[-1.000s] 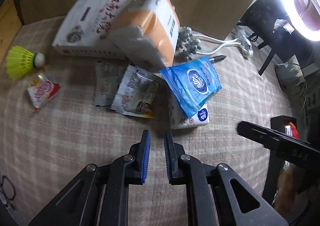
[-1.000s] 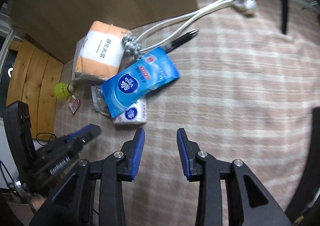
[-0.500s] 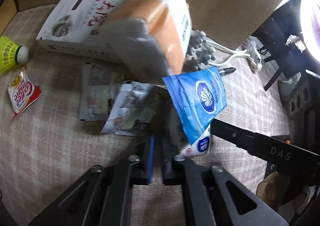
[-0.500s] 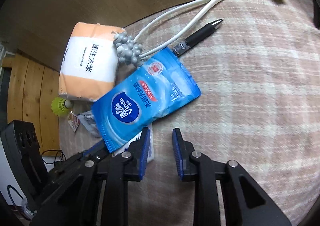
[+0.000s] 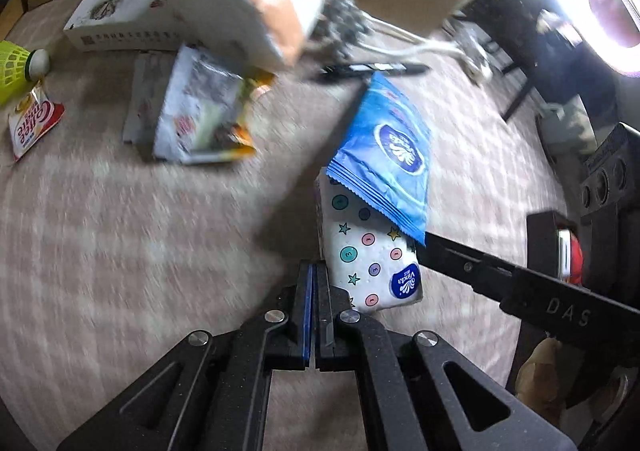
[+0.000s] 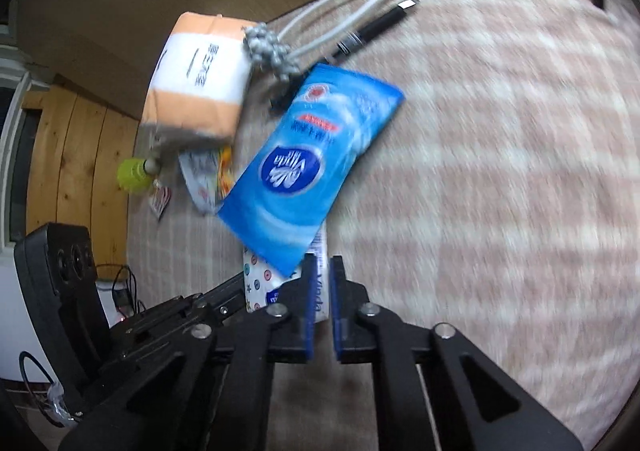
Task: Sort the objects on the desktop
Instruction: 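Reach both grippers to the tissue packs and grasp the patterned tissue pack with the left gripper, then carry the patterned tissue pack in the left gripper to the bin and release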
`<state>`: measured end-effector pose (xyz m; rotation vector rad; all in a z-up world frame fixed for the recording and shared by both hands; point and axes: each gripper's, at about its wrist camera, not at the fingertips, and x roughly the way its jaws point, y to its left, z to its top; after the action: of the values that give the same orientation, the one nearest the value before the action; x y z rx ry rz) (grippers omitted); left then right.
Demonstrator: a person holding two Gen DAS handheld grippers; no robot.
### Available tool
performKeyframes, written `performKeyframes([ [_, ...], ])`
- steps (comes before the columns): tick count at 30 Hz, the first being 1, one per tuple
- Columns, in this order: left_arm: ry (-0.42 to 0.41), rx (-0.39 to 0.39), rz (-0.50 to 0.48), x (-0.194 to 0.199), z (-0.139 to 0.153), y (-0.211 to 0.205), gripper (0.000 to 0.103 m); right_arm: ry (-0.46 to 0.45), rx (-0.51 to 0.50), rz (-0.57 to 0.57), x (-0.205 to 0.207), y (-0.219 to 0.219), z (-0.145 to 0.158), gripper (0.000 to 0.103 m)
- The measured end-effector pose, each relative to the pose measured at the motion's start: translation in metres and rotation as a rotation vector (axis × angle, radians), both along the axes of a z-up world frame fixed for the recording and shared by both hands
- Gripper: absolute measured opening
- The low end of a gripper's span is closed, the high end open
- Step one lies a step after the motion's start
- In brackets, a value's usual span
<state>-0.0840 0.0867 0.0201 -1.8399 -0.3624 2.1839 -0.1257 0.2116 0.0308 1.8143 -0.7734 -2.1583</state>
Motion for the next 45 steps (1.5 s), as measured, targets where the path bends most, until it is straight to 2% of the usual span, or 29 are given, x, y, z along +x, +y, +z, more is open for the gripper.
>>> performKeyframes([
  [5,0.014,0.011,-0.046,0.027,0.011,0.024,0.000,0.009,0.008,-0.015,0.033,0.010,0.010,0.007],
  [8,0.021,0.018,-0.073,0.026,0.018,0.035,0.000,0.022,0.002,-0.038,0.046,0.025,0.018,0.007],
  [18,0.065,0.044,-0.204,0.054,0.049,0.088,0.000,0.075,0.033,-0.162,0.110,0.090,0.048,0.007],
  [23,0.091,0.067,-0.304,0.073,0.067,0.141,0.000,0.103,0.066,-0.253,0.145,0.130,0.065,0.007],
  [27,0.110,0.090,-0.406,0.091,0.080,0.194,0.000,0.123,0.089,-0.352,0.183,0.178,0.080,0.007],
  [35,0.124,0.107,-0.590,0.131,0.091,0.298,0.000,0.124,0.140,-0.527,0.256,0.265,0.095,0.007],
  [42,0.125,0.121,-0.715,0.167,0.096,0.358,0.000,0.109,0.179,-0.630,0.308,0.320,0.102,0.007],
  [45,0.139,0.113,-0.739,0.176,0.099,0.370,0.000,0.110,0.181,-0.649,0.324,0.339,0.105,0.008],
])
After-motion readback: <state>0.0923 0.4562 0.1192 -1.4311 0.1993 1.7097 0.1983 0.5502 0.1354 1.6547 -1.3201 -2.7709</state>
